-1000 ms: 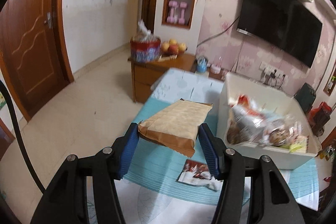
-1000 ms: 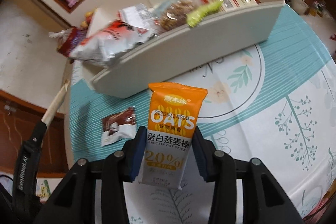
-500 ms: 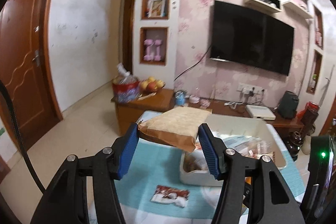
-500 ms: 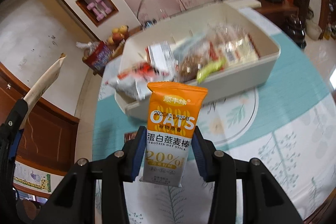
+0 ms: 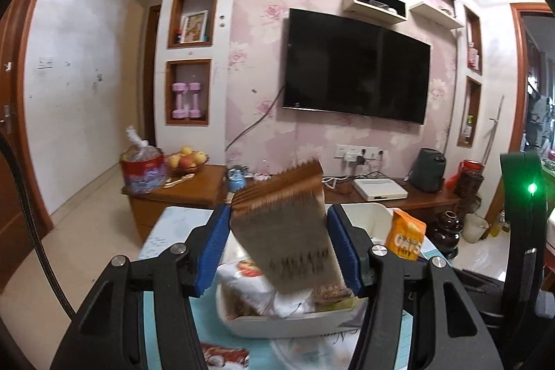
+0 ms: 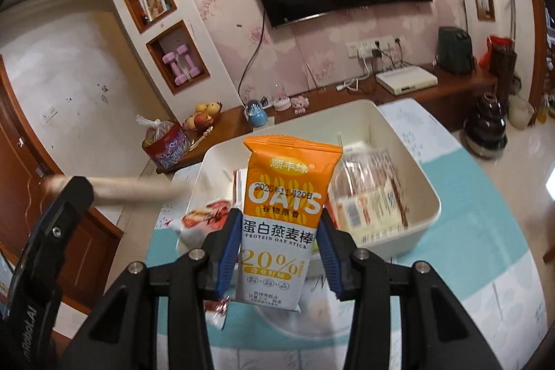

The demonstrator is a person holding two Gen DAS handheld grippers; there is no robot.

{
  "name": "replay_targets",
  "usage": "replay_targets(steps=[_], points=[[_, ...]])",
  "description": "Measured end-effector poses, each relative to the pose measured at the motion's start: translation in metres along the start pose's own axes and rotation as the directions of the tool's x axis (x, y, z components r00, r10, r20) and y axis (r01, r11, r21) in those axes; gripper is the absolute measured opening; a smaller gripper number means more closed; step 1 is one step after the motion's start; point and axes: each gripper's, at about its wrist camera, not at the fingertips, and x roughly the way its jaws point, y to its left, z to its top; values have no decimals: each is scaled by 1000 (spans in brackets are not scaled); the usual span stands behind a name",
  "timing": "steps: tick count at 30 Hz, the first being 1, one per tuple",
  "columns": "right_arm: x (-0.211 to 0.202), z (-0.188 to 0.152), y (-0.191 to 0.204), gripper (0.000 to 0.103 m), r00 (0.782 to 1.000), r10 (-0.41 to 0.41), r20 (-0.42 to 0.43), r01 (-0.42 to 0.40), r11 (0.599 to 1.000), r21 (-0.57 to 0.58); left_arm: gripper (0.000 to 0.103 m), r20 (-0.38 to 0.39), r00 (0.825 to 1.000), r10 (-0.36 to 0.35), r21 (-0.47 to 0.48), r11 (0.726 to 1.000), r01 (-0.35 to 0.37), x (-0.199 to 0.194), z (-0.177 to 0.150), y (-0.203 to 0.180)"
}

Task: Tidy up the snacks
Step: 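Carry the OATS bar and cracker packet over the white tray with both grippers, then lower both snacks into the tray and open both grippers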

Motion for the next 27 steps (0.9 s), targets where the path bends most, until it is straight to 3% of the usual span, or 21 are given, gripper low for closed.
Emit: replay_targets(steps=[7,16,19,21,23,27], points=[[35,22,-6,44,999,10,39,-8,998,-61,55,-31,999,-13,69,998,15,64,4,-14],[95,41,-30,44,996,57,-70,-55,998,36,59,-76,997,-33,54,998,37,116,2,-17],[106,42,-41,44,986,107,-128,-95,991,94,72,-94,995,-19,42,999,23,121,0,-16],[109,42,-46,48,982,119,-147,-100,987,127,75,-104,995,-1,45,999,6,119,-1,-15],[111,43,-49,62,981,115,-155,-93,985,144,80,-114,993,19,55,998,-12,114,-2,-14],[104,45,-56,73,983,117,-142,-93,982,164,82,-166,984,63,61,997,-53,106,-5,-8]])
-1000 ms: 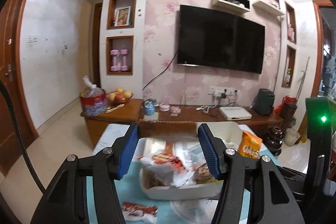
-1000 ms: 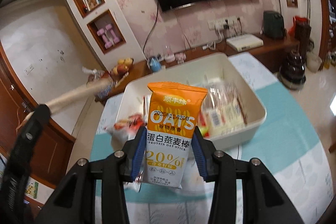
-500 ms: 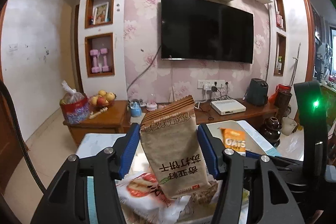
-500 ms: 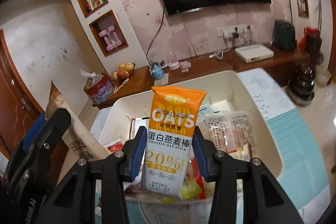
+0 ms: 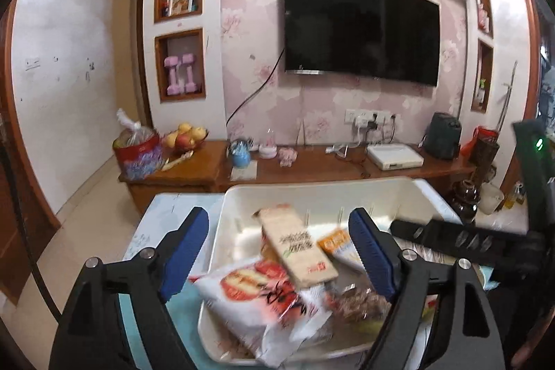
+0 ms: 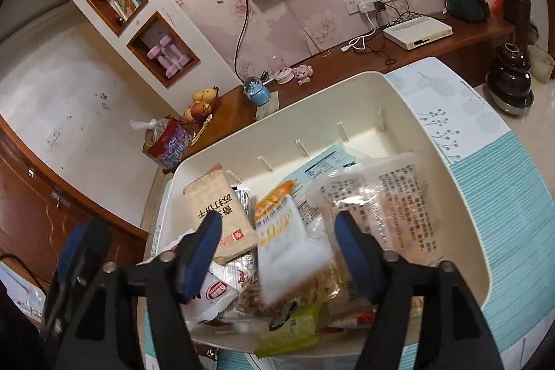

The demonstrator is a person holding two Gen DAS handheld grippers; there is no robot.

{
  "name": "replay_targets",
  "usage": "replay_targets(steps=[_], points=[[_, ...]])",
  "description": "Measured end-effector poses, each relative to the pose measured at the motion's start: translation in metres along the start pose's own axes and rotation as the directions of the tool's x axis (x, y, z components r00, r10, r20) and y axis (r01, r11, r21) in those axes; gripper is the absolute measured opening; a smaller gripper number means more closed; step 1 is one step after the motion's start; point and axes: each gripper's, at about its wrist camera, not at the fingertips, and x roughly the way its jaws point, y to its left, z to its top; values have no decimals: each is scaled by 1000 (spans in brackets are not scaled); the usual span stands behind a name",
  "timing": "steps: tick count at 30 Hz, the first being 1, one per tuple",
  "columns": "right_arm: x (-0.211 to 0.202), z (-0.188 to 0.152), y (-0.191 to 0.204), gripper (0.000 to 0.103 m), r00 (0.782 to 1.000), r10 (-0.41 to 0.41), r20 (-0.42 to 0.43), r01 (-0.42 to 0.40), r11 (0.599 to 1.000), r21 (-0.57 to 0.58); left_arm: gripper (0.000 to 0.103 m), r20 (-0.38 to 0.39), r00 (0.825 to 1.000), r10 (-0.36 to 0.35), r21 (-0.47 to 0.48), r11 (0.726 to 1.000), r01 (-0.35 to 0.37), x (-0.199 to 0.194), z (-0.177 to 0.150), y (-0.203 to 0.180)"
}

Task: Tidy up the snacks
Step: 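Lower both snacks into the tray and open both grippers, then move the left gripper from the tray to the brown chocolate packet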

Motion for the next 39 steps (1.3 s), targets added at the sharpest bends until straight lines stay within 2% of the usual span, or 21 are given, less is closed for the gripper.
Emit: replay_targets(steps=[4,9,12,18,22,26,28,31,35,39], points=[[-12,2,-2,83,1000,-28,0,28,1000,0,82,-65,998,21,-5,1000,-21,-11,-8,6],[-22,4,-3,84,997,-78,-26,77,995,-59,82,-155,985,82,-27,996,-87,-28,-19,20],[-29,3,-2,84,993,-113,-33,109,989,-100,83,-200,971,132,-37,989,-142,-39,-26,31],[-46,2,-2,85,982,-187,-12,182,966,-184,83,-309,940,142,-103,978,-182,-51,-42,57],[-51,1,-4,85,976,-216,-25,207,956,-208,83,-376,914,152,-103,974,-204,-54,-57,68],[-46,-3,-3,85,968,-238,-73,211,940,-268,87,-471,873,129,-111,973,-204,-41,-77,73],[-44,-6,-2,85,964,-248,-96,210,932,-294,89,-493,859,138,-91,974,-208,-34,-85,70],[-45,-8,-2,85,966,-230,-117,188,937,-294,92,-532,837,132,-92,973,-212,-17,-97,71],[-50,-9,-3,85,966,-225,-126,179,937,-300,92,-592,791,154,-59,971,-232,7,-118,69],[-57,-7,-6,85,971,-209,-114,169,943,-288,92,-631,764,134,-81,968,-237,19,-131,71]])
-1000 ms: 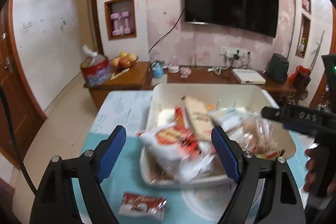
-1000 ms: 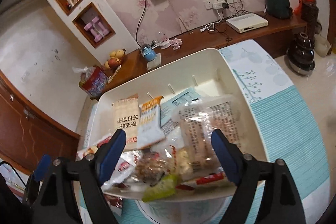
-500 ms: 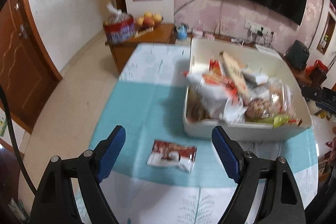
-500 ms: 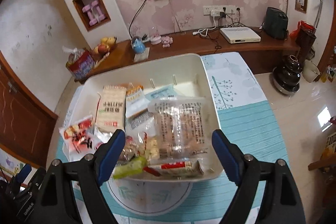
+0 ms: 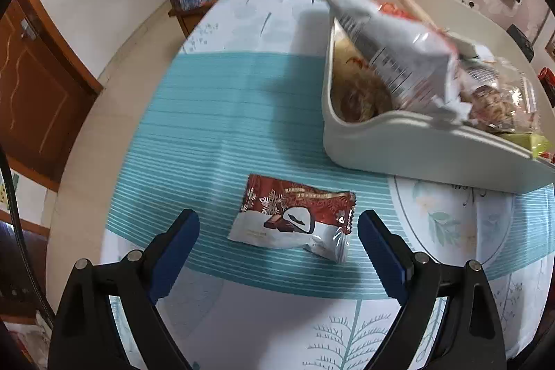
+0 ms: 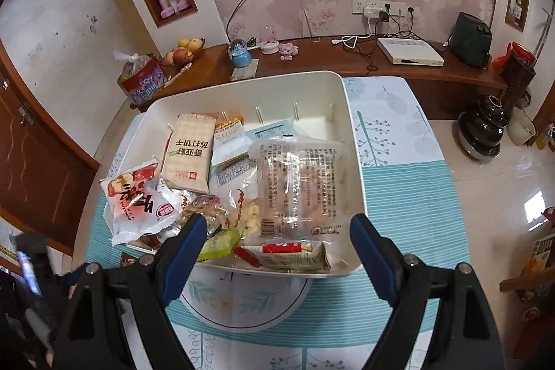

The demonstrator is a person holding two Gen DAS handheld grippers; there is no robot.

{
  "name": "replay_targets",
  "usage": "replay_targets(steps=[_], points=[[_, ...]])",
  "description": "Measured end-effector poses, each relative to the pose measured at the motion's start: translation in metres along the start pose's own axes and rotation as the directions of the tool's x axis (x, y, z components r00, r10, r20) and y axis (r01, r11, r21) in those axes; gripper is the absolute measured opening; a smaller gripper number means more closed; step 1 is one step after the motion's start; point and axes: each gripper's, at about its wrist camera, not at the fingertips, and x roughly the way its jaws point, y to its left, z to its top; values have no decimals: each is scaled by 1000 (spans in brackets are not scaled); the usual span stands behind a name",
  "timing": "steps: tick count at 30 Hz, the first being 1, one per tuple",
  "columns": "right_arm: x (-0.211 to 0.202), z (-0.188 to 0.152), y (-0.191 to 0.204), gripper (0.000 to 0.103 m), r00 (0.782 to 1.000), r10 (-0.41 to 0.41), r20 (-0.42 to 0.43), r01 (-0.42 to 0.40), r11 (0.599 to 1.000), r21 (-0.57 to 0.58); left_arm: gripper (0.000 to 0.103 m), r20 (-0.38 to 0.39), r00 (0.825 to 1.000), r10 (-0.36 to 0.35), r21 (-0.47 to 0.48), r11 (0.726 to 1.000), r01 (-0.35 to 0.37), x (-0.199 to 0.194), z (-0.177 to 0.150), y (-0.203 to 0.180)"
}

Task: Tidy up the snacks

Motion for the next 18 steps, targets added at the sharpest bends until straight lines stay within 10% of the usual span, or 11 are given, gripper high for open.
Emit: replay_targets(steps=[18], points=[[9,5,-13,85,1000,-13,-14,14,999,42,92,-34,999,-6,-10,1000,6,30,4,2]])
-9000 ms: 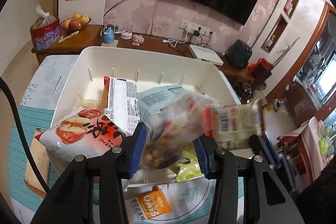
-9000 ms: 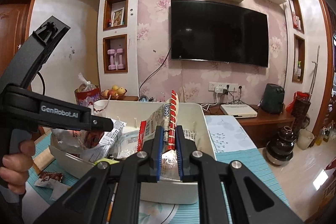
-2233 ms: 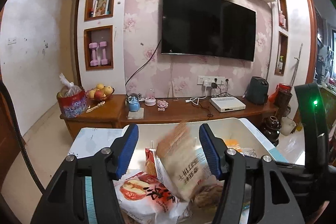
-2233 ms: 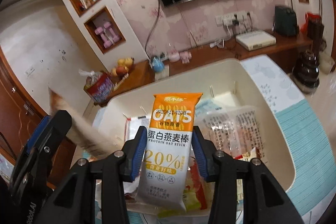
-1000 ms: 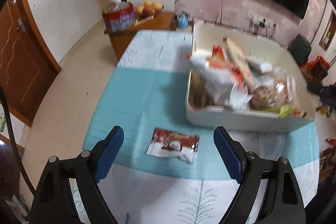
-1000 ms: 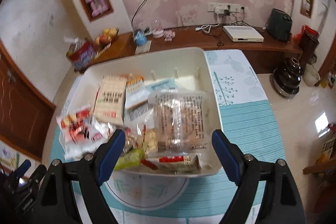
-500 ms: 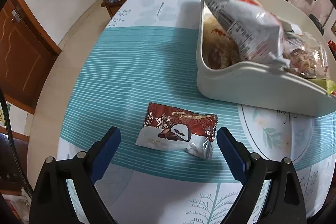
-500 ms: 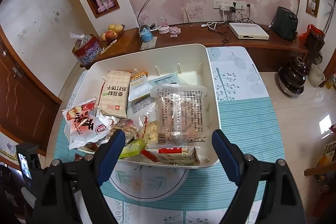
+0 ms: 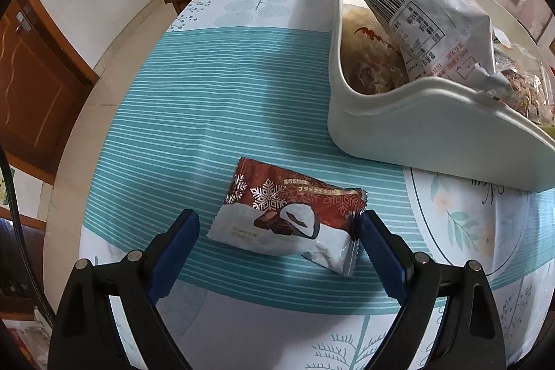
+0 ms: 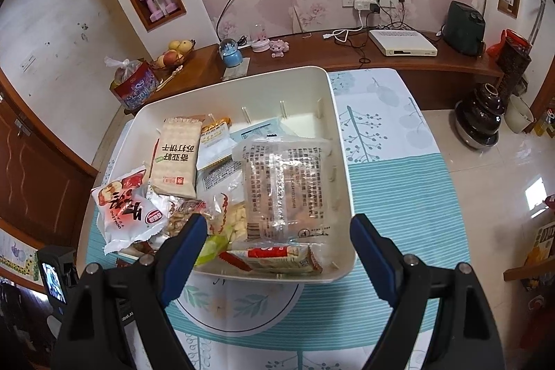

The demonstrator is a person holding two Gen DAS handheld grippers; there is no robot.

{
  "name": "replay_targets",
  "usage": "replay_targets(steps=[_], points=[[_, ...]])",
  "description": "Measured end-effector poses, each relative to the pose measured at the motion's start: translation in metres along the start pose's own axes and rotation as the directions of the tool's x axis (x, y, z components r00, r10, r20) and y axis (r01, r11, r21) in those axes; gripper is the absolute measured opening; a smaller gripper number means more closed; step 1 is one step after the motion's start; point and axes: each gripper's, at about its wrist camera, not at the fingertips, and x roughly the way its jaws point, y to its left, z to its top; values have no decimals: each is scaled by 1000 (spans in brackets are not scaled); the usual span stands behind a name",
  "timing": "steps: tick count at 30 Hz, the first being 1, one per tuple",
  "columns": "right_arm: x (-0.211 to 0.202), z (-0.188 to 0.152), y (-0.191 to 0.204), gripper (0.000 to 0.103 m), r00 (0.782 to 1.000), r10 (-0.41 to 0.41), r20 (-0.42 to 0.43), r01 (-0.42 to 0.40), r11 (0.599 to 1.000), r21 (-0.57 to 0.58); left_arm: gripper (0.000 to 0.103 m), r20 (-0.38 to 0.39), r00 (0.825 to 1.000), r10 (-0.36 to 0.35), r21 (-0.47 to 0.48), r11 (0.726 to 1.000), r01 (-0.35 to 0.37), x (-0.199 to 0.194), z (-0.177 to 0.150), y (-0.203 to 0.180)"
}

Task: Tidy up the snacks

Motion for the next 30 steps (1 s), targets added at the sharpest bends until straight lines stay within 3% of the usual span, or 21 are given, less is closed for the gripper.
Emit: replay_targets(steps=[7,9,16,22,24,30], points=[[0,0,2,85,1000,-7,5,7,1000,-6,78,22,1000,-14,-18,1000,14,5,1,8],[0,0,2,85,1000,-8,5,8,1000,-5,70,35,999,-15,-15,1000,15,5,2,9],[0,-1,1,85,1000,-8,5,8,1000,-6,60,43,999,-16,-24,1000,17,4,5,11],[-3,-1,2,85,1000,-3,23,3,1000,-18,28,71,996,-46,-40,998,49,-13,12,15],[-3,-1,1,85,1000,1,24,-1,1000,-20,12,74,997,-35,-51,998,38,-18,15,16],[-8,-1,-1,85,999,20,36,-20,1000,-17,11,76,996,-48,-76,996,54,-30,20,18]])
